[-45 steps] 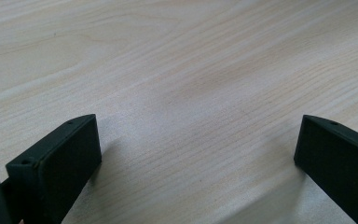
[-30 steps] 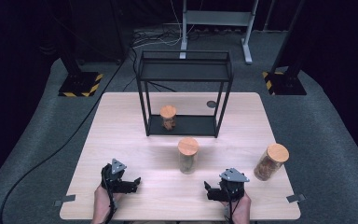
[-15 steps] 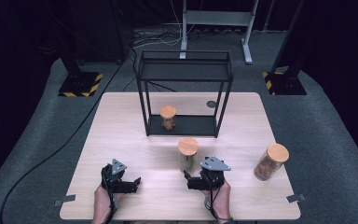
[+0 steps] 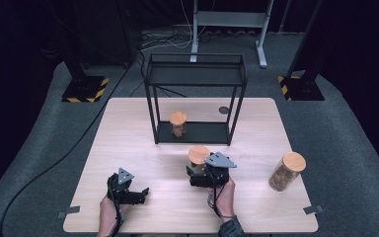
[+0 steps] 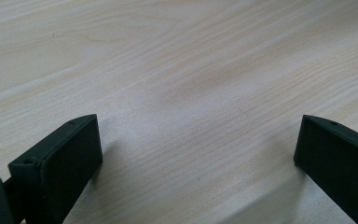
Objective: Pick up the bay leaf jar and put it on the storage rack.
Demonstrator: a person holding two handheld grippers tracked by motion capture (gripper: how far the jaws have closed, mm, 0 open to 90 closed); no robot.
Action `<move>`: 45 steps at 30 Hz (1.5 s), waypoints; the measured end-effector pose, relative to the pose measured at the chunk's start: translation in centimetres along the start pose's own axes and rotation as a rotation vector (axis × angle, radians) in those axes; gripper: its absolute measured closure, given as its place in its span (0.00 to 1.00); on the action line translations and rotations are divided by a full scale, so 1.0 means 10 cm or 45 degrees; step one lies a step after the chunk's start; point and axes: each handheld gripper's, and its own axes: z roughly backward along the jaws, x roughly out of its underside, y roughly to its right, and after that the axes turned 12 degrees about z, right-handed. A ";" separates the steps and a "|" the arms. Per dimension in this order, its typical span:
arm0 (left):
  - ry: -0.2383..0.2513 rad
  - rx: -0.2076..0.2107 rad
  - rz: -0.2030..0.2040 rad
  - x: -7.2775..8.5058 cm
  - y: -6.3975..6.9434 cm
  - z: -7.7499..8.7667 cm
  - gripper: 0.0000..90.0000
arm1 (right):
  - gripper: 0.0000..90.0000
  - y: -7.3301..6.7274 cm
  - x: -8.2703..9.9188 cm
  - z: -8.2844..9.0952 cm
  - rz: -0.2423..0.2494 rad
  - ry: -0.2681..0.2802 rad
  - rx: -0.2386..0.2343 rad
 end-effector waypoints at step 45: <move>0.000 0.001 -0.001 0.00 0.00 0.00 0.00 | 0.27 -0.05 -0.02 -0.04 -0.018 0.164 0.039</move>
